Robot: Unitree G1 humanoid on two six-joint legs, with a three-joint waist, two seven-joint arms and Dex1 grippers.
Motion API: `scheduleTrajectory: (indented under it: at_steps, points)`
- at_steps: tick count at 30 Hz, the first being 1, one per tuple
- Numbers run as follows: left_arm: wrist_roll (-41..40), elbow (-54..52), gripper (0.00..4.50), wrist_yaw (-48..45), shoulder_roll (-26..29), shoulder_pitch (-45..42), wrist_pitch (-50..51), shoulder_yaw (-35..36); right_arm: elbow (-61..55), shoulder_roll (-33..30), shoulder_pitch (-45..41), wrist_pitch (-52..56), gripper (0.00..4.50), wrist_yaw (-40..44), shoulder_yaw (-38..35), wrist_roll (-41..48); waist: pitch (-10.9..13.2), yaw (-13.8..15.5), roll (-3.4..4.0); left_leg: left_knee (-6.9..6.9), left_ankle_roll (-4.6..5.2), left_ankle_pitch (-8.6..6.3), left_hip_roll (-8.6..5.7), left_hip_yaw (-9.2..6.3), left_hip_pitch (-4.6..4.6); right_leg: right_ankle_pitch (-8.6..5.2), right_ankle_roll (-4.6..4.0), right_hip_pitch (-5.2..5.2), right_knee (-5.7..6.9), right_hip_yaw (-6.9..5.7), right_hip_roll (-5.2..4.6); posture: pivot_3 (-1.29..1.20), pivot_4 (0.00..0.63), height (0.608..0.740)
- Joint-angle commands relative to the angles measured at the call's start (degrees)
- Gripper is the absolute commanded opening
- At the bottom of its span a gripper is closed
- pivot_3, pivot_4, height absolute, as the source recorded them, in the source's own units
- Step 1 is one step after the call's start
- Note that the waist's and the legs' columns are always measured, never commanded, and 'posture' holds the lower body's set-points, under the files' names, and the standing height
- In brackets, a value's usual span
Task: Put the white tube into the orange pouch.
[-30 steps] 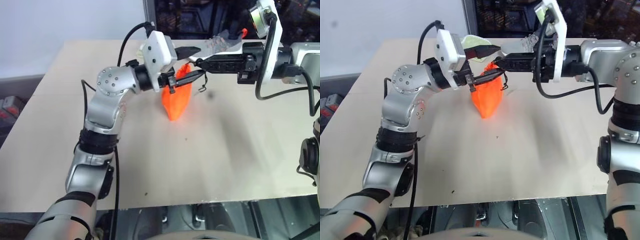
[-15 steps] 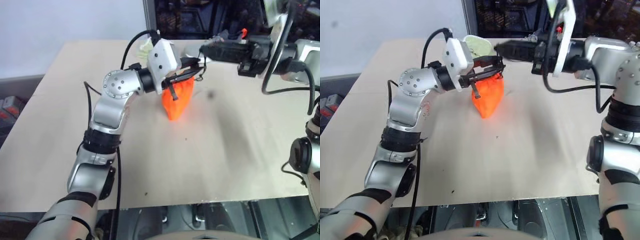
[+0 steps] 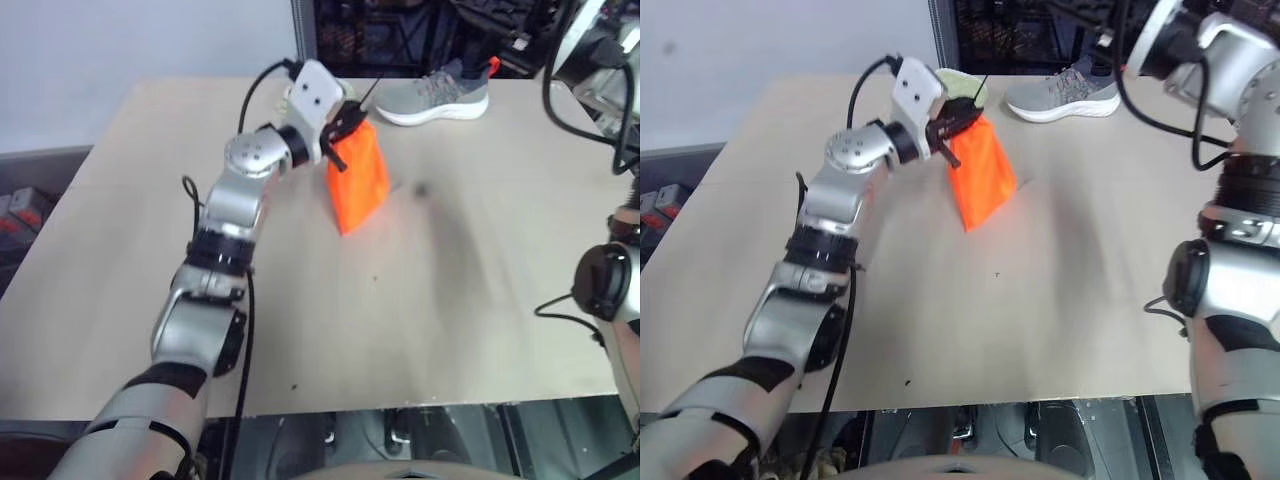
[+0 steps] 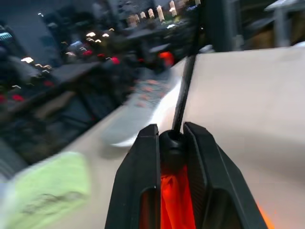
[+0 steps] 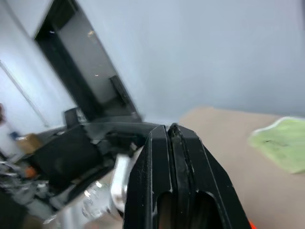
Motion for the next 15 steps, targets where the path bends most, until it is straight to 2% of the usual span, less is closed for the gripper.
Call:
scheduleTrajectory:
  at_steps: [1, 4, 8, 11, 13, 14, 15]
  points:
    - [2.71, 3.48, 0.21, -3.31, -0.13, -0.59, -4.93, -2.16, -10.18, -5.89, 6.21, 0.52, 0.0, 0.92, -6.3, 1.87, -0.01, 0.28, 0.0, -0.08, 0.03, -0.03, 0.0, 0.04, 0.02, -0.01, 0.02, -0.01, -0.03, 0.01, 0.0, 0.0, 0.15, 0.74]
    - [5.43, 3.06, 0.21, -4.87, -4.2, 2.11, -6.03, -6.59, -19.98, -7.19, 20.62, 2.69, 0.0, -1.99, -9.85, 2.37, -0.19, 0.59, -0.22, -0.16, 0.05, -0.06, 0.02, 0.01, -0.01, -0.04, 0.06, 0.08, -0.07, -0.13, 0.0, 0.0, 0.15, 0.74]
    - [8.74, 1.34, 0.21, -5.35, -8.84, 8.6, -7.55, -11.53, -28.09, -6.05, 35.71, 2.24, 0.0, -6.64, -13.9, 2.0, -0.26, 0.79, 0.02, 0.08, 0.24, -0.18, -0.15, 0.04, 0.2, -0.06, 0.14, 0.4, -0.16, -0.17, -0.27, 0.0, 0.15, 0.74]
    - [4.7, -7.32, 0.21, -7.72, -14.09, 14.79, -3.07, -13.47, -35.86, -5.59, 49.78, -0.94, 0.0, -7.64, -11.67, -3.36, -0.29, -0.03, 0.11, 0.18, 0.33, -0.22, -0.15, 0.15, 0.37, -0.03, 0.27, 0.41, -0.05, 0.04, -0.3, 0.0, 0.15, 0.74]
    - [1.58, -12.87, 0.21, -11.11, -14.94, 17.59, 1.95, -13.61, -39.66, -5.41, 55.4, -3.76, 0.0, -7.76, -8.81, -7.01, -0.26, -0.6, 0.09, 0.21, 0.54, -0.35, 0.01, 0.11, 0.39, -0.16, 0.47, 0.43, -0.03, 0.03, -0.18, 0.0, 0.15, 0.74]
    - [0.38, -15.3, 1.24, -12.91, -14.38, 18.95, 4.75, -13.38, -41.23, -4.83, 57.77, -5.41, 0.26, -7.76, -7.35, -8.62, -0.25, -1.06, 0.1, 0.25, 0.49, -0.32, 0.08, 0.06, 0.33, -0.16, 0.47, 0.33, 0.03, 0.03, -0.1, 0.0, 0.15, 0.74]
    - [-1.98, -18.01, 1.62, -15.07, -13.72, 20.33, 8.13, -12.64, -42.72, -4.38, 59.91, -6.99, 0.55, -7.51, -5.82, -10.12, -0.24, -1.16, 0.12, 0.24, 0.34, -0.22, 0.13, 0.05, 0.28, -0.15, 0.46, 0.2, 0.15, 0.14, -0.01, 0.0, 0.15, 0.74]
